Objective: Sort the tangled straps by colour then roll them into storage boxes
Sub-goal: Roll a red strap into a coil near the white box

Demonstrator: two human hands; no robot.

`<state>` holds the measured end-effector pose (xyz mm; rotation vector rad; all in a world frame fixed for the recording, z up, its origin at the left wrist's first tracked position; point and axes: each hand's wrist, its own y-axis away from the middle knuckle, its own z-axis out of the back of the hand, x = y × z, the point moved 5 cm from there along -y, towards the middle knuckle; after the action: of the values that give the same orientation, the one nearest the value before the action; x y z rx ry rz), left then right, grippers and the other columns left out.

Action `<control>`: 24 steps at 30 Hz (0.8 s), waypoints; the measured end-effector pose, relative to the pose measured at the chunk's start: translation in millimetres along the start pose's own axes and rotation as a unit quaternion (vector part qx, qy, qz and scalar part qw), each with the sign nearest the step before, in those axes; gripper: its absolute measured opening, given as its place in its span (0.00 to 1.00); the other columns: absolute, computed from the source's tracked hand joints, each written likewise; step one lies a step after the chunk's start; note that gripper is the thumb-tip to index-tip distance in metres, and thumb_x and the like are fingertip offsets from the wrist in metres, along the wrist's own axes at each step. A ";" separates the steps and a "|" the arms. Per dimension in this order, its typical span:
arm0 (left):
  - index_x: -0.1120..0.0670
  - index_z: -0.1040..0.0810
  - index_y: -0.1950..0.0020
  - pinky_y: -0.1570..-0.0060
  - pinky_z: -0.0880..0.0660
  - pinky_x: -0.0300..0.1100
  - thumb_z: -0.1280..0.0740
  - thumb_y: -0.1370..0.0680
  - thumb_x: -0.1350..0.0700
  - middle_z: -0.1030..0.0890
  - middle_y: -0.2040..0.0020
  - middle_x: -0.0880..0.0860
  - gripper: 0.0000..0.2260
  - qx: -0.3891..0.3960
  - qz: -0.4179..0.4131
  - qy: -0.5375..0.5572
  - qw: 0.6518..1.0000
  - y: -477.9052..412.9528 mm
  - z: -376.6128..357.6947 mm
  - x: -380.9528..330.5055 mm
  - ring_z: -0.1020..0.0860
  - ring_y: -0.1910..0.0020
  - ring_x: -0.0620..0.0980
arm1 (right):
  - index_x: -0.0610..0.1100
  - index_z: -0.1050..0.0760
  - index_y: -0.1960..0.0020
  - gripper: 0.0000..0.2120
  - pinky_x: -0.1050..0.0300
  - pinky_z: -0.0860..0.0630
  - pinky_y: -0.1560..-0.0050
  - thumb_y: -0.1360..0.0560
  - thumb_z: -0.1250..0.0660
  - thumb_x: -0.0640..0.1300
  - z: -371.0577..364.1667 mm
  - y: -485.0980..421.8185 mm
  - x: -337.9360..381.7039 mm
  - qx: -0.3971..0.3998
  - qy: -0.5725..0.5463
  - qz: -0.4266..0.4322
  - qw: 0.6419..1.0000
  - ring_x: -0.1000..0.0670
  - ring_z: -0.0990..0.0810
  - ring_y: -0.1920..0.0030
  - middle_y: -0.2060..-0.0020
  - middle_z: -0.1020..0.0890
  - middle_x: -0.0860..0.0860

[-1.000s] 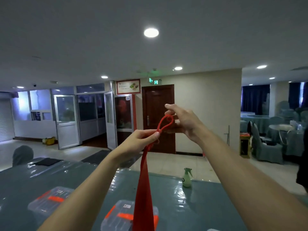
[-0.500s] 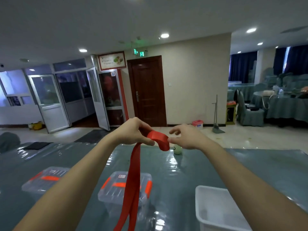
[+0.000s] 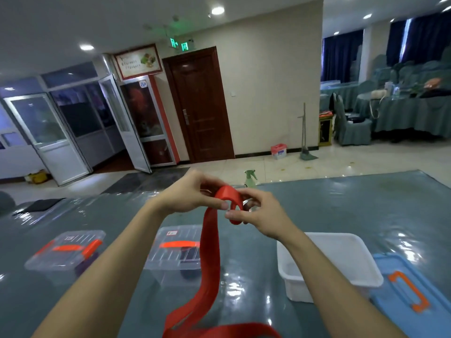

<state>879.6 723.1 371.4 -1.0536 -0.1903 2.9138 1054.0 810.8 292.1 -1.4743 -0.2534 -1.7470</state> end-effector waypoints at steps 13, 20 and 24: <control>0.48 0.13 0.42 0.45 0.19 0.55 0.16 0.27 0.45 0.13 0.52 0.48 0.16 0.078 -0.005 -0.274 0.959 -5.6 -40.3 -16.4 0.17 0.52 0.51 | 0.52 0.14 0.45 0.25 0.61 0.21 0.57 0.39 0.12 0.56 44.8 5.0 0.8 0.058 0.281 -0.019 0.958 0.54 0.17 0.54 0.53 0.18 0.58; 0.48 0.11 0.39 0.46 0.20 0.49 0.16 0.28 0.49 0.14 0.49 0.46 0.18 0.034 -0.023 -0.236 0.971 1.6 -43.4 -18.3 0.17 0.51 0.47 | 0.57 0.13 0.43 0.28 0.48 0.22 0.54 0.33 0.23 0.75 24.2 15.9 -13.8 0.106 0.313 -0.018 0.943 0.50 0.22 0.53 0.53 0.22 0.51; 0.51 0.11 0.39 0.39 0.18 0.48 0.15 0.27 0.55 0.11 0.47 0.48 0.18 0.004 -0.031 -0.083 0.996 6.0 -40.1 -21.7 0.14 0.48 0.46 | 0.50 0.15 0.51 0.18 0.54 0.24 0.65 0.31 0.16 0.60 22.4 21.4 -11.4 0.093 0.136 -0.016 0.986 0.51 0.23 0.70 0.69 0.20 0.50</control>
<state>922.0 719.6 353.8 -0.7901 -0.2114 2.9423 1084.7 815.9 281.4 -1.0921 -0.2899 -1.8724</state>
